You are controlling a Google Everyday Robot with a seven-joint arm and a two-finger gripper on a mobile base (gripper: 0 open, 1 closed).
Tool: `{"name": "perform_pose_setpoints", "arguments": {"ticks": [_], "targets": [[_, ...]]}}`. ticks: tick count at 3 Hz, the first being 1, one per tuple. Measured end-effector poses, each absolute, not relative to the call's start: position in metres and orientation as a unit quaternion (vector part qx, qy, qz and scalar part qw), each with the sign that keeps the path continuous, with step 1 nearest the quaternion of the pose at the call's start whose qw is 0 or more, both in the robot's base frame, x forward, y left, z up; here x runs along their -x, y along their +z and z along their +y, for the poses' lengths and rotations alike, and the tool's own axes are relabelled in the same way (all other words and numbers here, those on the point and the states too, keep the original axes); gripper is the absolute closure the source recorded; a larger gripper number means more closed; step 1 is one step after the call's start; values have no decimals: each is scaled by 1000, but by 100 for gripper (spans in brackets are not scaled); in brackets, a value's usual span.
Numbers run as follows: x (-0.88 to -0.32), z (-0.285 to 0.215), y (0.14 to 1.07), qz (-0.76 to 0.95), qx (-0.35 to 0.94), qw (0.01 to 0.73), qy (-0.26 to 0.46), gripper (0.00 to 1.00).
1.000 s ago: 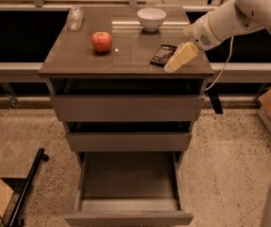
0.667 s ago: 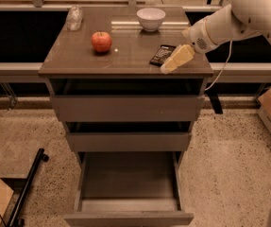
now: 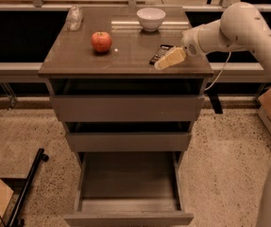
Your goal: Place rxbar chocolate into bottom drawer
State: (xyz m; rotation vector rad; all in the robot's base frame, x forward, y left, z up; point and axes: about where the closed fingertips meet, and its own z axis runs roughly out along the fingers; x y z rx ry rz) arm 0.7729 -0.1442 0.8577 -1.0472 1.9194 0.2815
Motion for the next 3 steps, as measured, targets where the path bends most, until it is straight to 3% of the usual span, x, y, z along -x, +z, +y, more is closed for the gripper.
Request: {"name": "perform_pose_setpoints", "arguments": {"ticks": [2,3], "targets": [[-811,-154,817,792,378,461,136,0],[-815,-151,812,791,375,461,146,19]]}}
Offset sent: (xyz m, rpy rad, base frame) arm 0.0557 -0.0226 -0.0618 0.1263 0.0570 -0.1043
